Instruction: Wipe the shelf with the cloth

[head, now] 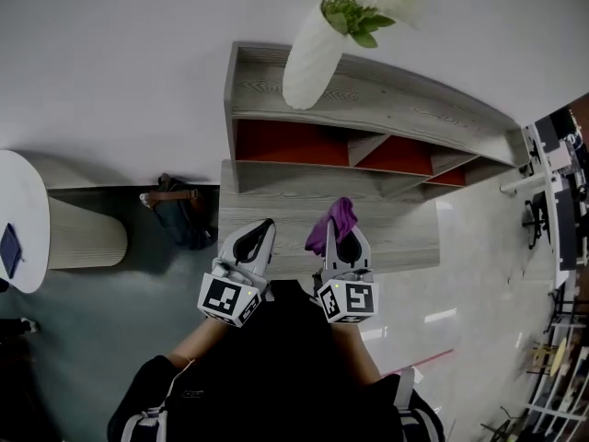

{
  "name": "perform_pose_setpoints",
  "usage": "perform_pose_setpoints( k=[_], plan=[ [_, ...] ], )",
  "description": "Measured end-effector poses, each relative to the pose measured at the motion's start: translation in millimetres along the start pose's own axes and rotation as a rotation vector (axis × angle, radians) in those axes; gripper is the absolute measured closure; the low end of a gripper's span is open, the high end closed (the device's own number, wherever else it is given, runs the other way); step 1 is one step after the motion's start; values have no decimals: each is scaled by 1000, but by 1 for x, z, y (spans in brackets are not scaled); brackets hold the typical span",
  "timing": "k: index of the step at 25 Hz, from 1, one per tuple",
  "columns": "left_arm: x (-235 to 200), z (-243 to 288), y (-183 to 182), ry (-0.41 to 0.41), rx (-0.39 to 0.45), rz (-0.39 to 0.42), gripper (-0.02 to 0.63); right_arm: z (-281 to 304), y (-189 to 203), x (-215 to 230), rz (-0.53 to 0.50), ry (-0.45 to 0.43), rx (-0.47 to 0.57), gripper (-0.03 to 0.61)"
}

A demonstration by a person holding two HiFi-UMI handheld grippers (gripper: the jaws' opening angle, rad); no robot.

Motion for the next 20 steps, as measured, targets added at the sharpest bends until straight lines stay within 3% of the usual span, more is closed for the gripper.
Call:
perform_pose_setpoints(
  k=[20],
  plan=[
    [-18, 88, 3, -28, -48, -9, 611, 96, 11, 83, -32, 71, -77, 529]
  ],
)
Point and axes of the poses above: the fingertips, and each gripper's own axes: z forward along the fingers, x to its right, y out of its underside, the point moved 9 cm from there along -z, backward along the fingers, and after that the axes turned 8 degrees about -y, right-handed, at the moved point
